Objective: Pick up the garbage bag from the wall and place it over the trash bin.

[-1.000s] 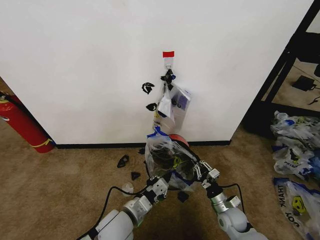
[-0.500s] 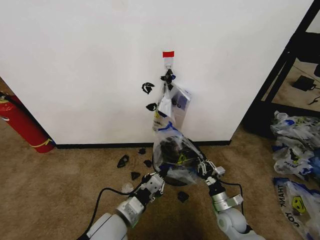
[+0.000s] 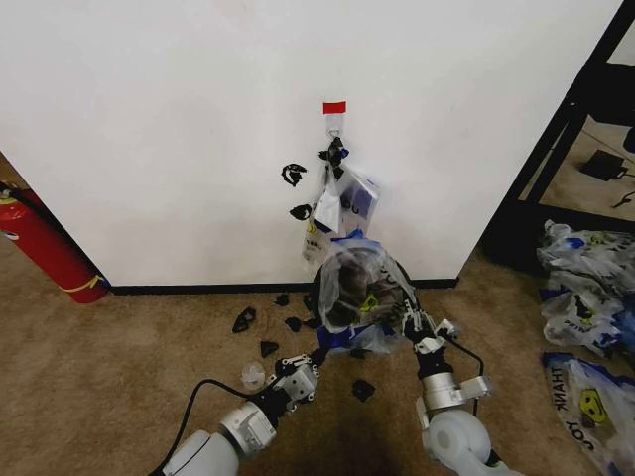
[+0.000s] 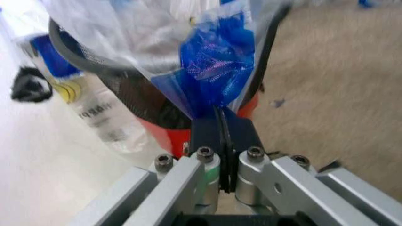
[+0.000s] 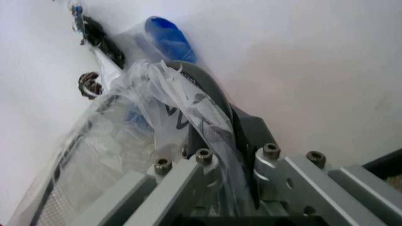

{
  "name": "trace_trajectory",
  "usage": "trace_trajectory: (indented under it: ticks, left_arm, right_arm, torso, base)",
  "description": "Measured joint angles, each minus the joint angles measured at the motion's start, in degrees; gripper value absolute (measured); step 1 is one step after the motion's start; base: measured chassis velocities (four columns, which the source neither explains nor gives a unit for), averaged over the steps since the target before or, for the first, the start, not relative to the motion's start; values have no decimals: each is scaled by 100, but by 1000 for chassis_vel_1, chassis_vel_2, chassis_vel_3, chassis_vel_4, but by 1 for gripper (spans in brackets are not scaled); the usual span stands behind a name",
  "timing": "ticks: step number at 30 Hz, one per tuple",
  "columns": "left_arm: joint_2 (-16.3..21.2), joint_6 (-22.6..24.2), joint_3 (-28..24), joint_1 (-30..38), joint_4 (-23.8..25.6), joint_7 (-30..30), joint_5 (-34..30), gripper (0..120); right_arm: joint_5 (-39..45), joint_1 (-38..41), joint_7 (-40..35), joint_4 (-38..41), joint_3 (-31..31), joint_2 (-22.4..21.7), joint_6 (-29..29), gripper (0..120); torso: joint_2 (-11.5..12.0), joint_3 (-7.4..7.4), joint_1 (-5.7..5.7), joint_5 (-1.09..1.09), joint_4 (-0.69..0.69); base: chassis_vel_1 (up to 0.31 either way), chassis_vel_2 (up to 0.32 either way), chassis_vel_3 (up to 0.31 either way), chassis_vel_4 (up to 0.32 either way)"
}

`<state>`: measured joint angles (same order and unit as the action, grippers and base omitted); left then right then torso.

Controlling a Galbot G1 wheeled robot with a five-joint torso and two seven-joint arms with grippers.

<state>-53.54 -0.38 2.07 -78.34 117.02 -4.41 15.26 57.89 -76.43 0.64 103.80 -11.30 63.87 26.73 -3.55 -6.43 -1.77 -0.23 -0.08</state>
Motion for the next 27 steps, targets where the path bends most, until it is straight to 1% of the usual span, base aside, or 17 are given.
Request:
trace_trajectory:
  ticks: [6,11,13,15,21,25,27]
  left_arm:
    - [-67,-476,174,172,-438,-93,706,0]
    - [-122,-603,185,246,-632,-41,873,0]
    - [-198,-631,187,356,-839,118,970,0]
    - [-221,-633,189,388,-896,155,990,0]
    - [-319,-609,219,599,-1412,331,1044,0]
    - [-316,-604,222,592,-1440,340,969,0]
    - [-283,-601,205,519,-1330,350,809,0]
  right_arm:
    - [-39,-12,-249,130,-3,-4,-95,1]
    - [-17,-2,-399,202,26,22,-151,1]
    - [52,-55,-449,338,48,9,-248,1]
    - [82,-83,-467,400,56,0,-293,1]
    - [248,-255,-586,779,112,-24,-584,1]
    - [244,-304,-586,809,134,-30,-652,1]
    - [186,-306,-539,754,141,-23,-648,1]
  torso:
    - [0,0,0,0,0]
    - [0,0,0,0,1]
    - [0,0,0,0,0]
    - [0,0,0,0,0]
    - [0,0,0,0,0]
    - [0,0,0,0,-1]
    - [0,0,0,0,0]
  base:
    - [0,0,0,0]
    - [0,0,0,0]
    - [0,0,0,0]
    - [0,0,0,0]
    - [0,0,0,0]
    - [0,0,0,0]
    - [0,0,0,0]
